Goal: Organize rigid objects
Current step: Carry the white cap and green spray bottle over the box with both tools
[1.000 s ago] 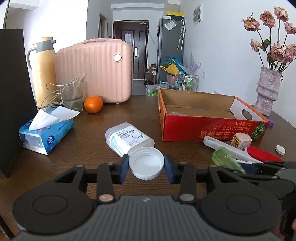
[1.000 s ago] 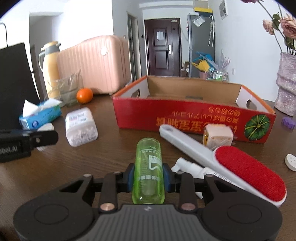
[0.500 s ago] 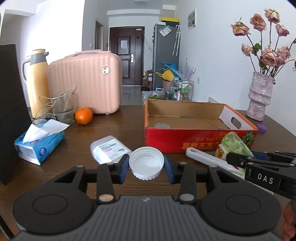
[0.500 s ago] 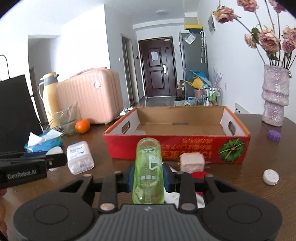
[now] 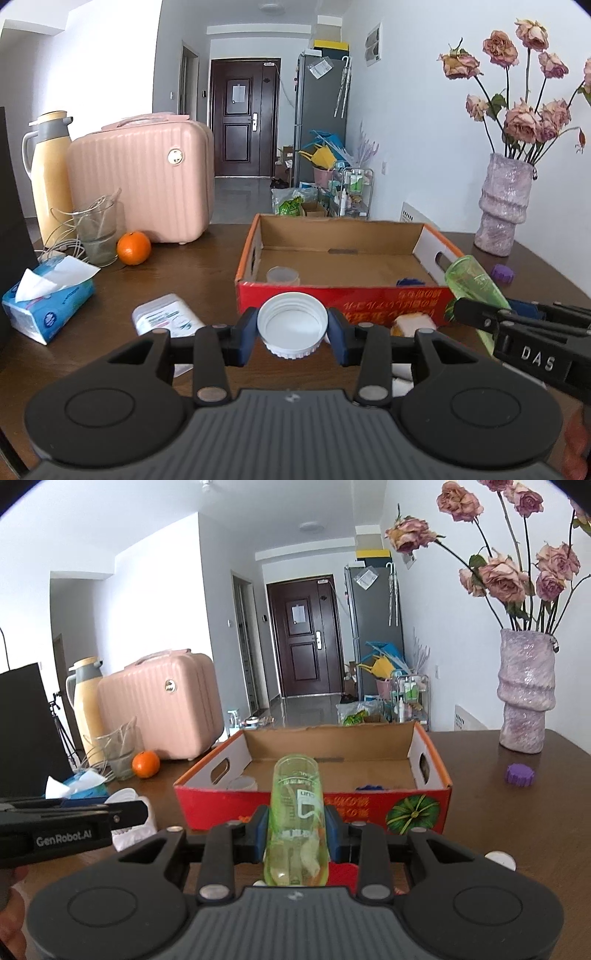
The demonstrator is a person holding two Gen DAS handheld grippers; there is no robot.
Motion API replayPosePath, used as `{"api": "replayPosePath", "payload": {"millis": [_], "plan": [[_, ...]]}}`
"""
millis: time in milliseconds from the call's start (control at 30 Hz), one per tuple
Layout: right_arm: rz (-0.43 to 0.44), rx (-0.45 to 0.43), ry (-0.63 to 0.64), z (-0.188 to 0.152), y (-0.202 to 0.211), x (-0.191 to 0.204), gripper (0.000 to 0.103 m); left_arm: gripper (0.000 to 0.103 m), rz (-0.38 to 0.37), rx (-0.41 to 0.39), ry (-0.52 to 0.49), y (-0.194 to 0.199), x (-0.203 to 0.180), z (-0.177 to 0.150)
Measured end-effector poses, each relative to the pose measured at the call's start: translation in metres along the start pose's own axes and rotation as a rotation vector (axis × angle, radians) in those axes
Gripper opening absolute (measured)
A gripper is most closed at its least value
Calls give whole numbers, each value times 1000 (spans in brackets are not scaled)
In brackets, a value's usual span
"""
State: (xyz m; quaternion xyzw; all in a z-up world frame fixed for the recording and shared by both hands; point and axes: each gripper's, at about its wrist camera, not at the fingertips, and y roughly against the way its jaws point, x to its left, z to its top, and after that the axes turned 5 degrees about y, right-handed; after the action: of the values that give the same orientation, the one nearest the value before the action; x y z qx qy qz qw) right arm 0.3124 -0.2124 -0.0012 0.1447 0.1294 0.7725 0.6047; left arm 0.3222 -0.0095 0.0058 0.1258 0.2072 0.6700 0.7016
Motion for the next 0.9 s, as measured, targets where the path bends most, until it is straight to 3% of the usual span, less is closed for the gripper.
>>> {"api": "replayPosePath", "payload": {"millis": [367, 900], "plan": [[-10, -5, 7, 9, -16, -17, 30, 41, -13, -21, 16, -22, -26, 16], [-33, 4, -27, 31, -55, -38, 30, 41, -16, -18, 62, -67, -26, 39]]}}
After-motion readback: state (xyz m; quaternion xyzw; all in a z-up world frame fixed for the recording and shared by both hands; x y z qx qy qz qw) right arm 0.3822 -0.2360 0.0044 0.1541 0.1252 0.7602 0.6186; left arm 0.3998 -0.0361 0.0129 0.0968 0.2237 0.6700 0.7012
